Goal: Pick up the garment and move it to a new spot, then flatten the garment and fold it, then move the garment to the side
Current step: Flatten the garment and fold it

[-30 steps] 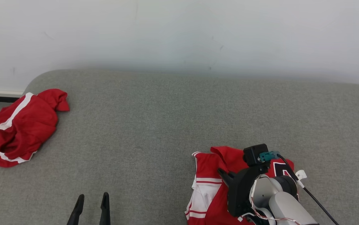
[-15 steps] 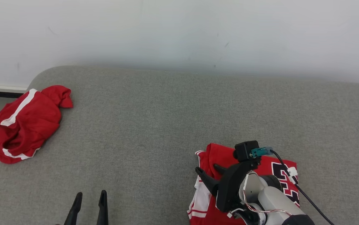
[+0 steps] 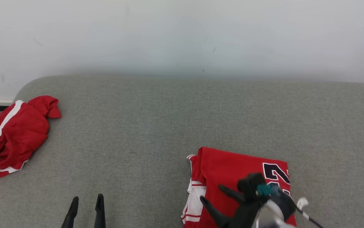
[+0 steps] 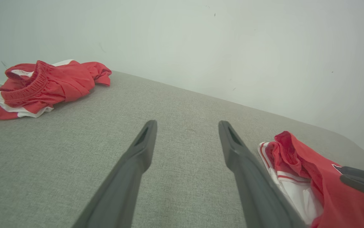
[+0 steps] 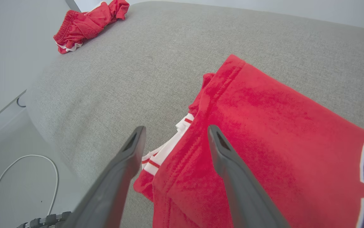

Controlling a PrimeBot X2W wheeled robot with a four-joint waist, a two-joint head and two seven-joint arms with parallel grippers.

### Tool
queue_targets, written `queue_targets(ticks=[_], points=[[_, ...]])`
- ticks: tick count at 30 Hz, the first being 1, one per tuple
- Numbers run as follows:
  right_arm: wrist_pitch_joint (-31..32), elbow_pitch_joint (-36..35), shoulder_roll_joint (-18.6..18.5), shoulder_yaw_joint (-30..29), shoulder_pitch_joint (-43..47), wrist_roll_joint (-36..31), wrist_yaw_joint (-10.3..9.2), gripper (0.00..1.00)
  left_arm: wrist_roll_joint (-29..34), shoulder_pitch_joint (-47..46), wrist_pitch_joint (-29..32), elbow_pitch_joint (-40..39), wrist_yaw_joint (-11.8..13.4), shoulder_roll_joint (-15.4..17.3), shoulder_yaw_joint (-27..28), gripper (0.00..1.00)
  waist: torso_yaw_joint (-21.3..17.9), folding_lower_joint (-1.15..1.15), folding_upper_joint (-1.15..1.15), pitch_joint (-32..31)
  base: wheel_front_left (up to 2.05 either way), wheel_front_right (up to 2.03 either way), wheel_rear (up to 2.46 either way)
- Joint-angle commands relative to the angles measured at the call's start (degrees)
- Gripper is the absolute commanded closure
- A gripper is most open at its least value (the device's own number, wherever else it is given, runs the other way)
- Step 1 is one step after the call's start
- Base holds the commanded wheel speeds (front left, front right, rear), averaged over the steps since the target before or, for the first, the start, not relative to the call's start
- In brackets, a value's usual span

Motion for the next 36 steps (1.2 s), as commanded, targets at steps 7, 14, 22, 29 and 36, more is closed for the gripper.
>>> queue_targets(ticks=[7,14,22,29,36], points=[[-5.06,-9.41,-0.97,-2.15,13.48,-12.52,-0.14,0.0,-0.59,-0.22,-0.01,-0.58,0.86,0.0,-1.09,0.0,-0.65,0.0,0.0,0.86,0.0,0.0,0.0],[-9.48,-9.47,0.1,-3.62,16.69,-20.76,-0.14,0.0,-0.6,-0.77,-0.01,-0.71,0.63,0.0,-1.37,0.0,-0.23,0.0,0.0,1.9,0.0,0.0,0.0],[-11.49,-3.46,2.62,-4.62,14.5,-26.15,-0.14,0.0,-0.71,-1.44,-0.01,-0.1,0.09,-0.01,-1.43,0.0,0.84,0.0,0.0,2.55,0.0,0.0,0.0],[-12.19,1.51,3.83,-5.6,12.67,-29.78,-0.14,0.0,-0.54,-1.05,-0.01,0.12,0.13,0.0,-1.29,0.0,1.8,0.0,0.0,2.12,0.0,0.0,0.0],[-13.6,5.49,4.68,-6.34,11.1,-32.35,-0.14,0.0,-0.44,-0.15,-0.01,-0.32,0.33,0.0,-1.49,0.0,2.32,0.0,0.0,1.96,0.0,0.0,0.0]])
